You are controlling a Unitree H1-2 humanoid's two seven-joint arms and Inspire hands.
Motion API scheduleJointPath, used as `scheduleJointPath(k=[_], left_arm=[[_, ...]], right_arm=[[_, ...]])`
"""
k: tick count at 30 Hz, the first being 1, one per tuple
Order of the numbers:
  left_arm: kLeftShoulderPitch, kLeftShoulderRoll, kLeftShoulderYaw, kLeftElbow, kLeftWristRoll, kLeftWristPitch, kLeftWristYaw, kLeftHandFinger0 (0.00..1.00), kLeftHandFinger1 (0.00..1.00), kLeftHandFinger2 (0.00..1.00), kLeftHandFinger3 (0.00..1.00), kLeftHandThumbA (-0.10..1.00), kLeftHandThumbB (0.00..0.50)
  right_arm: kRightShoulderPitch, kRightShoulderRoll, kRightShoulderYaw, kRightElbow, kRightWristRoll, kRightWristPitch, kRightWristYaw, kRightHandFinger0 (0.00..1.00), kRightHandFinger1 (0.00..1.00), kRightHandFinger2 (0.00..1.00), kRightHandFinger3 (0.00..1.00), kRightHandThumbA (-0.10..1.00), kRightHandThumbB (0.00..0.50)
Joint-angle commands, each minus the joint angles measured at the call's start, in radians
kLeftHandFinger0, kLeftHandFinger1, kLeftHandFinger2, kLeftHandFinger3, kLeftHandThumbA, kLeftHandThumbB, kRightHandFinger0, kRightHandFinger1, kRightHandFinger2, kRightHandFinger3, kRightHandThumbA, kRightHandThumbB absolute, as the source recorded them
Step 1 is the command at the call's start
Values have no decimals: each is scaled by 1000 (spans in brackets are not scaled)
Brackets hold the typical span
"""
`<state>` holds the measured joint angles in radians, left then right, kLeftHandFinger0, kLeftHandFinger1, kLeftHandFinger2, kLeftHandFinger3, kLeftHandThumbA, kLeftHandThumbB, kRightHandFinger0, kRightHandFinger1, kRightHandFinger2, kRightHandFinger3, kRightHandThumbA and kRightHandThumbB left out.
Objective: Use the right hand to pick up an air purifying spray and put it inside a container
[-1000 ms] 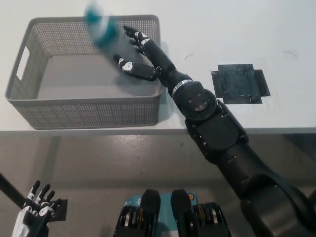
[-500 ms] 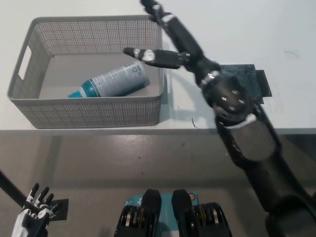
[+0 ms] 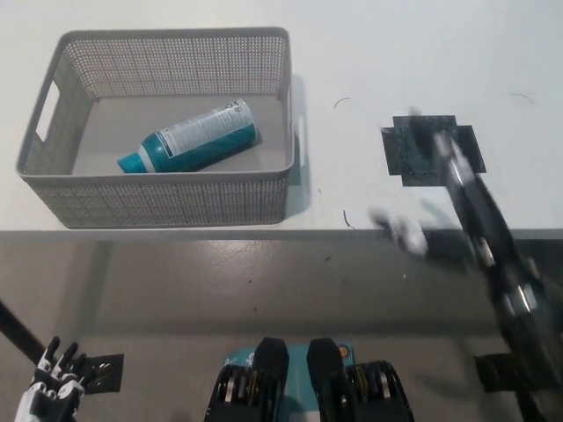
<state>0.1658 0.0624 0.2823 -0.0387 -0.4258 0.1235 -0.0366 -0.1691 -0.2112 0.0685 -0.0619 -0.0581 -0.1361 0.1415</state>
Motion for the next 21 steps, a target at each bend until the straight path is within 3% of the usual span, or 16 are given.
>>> scheduleJointPath(k=[1,6,9,10,11,14,16,18,21], left_arm=[[22,12,8,-18,42,-117,-21,981,1000,1000,1000,203,490],[-4,3,-3,20,73,-208,-28,914,1000,1000,1000,245,500],[-1,16,-11,49,116,-286,-37,900,1000,1000,1000,333,489],[-4,25,-10,47,127,-287,-32,914,1000,1000,1000,390,490],[-5,33,-12,53,154,-315,-26,895,1000,1000,1000,454,492],[6,44,-18,65,192,-365,-26,910,1000,1000,1000,633,479],[9,41,-22,63,202,-381,-23,916,1000,1000,1000,708,498],[14,45,-22,66,219,-405,-18,922,1000,1000,1000,738,498],[19,56,-16,70,252,-436,-5,910,1000,1000,1000,713,500]], right_arm=[[209,-49,-50,-4,39,-253,-5,1000,1000,1000,1000,944,404],[313,-88,-63,118,26,-316,-6,1000,1000,1000,1000,975,412],[372,-97,-69,222,7,-334,-20,1000,1000,1000,1000,949,450],[371,-98,-65,235,-2,-321,-17,1000,1000,1000,1000,964,466],[371,-107,-62,233,-29,-318,-20,1000,1000,1000,1000,974,426],[332,-93,-72,267,34,-305,-3,1000,1000,1000,1000,1000,472],[312,-91,-72,283,31,-307,-5,1000,1000,1000,1000,1000,447],[302,-88,-67,289,45,-304,10,1000,1000,1000,1000,1000,425],[294,-84,-61,295,65,-311,27,1000,1000,1000,1000,1000,428]])
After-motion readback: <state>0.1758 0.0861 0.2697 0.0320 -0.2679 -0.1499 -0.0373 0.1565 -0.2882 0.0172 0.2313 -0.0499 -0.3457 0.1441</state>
